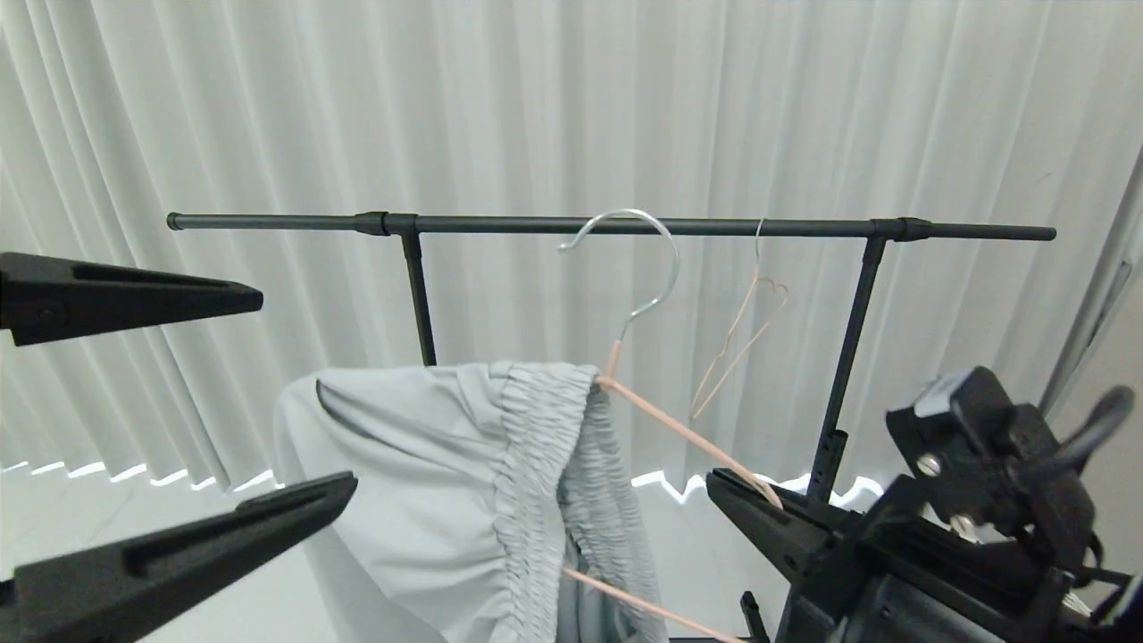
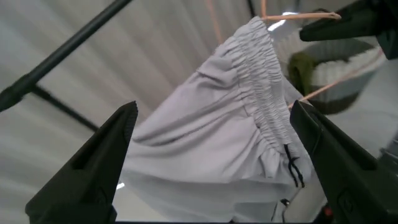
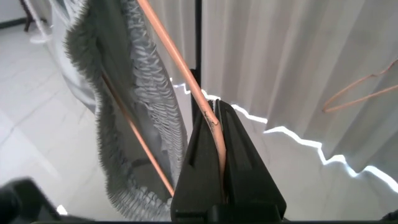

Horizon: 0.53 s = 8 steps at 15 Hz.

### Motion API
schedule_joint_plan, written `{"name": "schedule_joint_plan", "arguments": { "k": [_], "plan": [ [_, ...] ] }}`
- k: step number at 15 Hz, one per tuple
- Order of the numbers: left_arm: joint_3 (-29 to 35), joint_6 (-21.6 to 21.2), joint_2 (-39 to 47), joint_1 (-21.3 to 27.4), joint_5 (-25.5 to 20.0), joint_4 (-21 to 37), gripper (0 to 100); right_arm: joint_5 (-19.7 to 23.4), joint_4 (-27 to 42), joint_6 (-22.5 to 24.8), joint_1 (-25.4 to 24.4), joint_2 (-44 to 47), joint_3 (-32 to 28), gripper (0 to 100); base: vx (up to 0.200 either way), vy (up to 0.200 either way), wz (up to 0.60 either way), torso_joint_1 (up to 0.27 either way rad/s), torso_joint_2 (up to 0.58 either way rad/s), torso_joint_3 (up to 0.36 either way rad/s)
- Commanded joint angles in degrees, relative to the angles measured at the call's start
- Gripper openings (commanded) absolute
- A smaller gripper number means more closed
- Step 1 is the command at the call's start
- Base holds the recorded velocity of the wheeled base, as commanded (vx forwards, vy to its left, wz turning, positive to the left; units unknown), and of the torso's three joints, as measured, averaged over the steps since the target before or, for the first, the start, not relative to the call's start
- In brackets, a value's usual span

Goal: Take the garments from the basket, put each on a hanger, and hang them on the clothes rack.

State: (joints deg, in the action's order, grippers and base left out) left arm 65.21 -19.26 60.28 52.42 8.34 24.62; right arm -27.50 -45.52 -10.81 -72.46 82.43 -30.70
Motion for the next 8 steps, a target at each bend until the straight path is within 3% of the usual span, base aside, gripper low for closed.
{"name": "schedule_joint_plan", "arguments": {
  "k": [1,4,8],
  "plan": [
    [-2.0,-0.3,-0.4,-0.8,-4.0,0.0,100,0.0,-1.0,1.1,-1.9,-4.8,4.4,0,0.0,0.0,0.0,0.0,0.0,0.0],
    [-4.8,-1.0,1.9,-0.9,-12.7,0.0,100,0.4,-1.4,3.9,-5.3,-8.7,9.1,0,0.0,0.0,0.0,0.0,0.0,0.0],
    [-11.9,-2.1,3.4,-0.8,-18.1,-0.1,100,0.5,-1.4,5.1,-9.4,-10.5,12.6,0,0.0,0.0,0.0,0.0,0.0,0.0]
  ]
}}
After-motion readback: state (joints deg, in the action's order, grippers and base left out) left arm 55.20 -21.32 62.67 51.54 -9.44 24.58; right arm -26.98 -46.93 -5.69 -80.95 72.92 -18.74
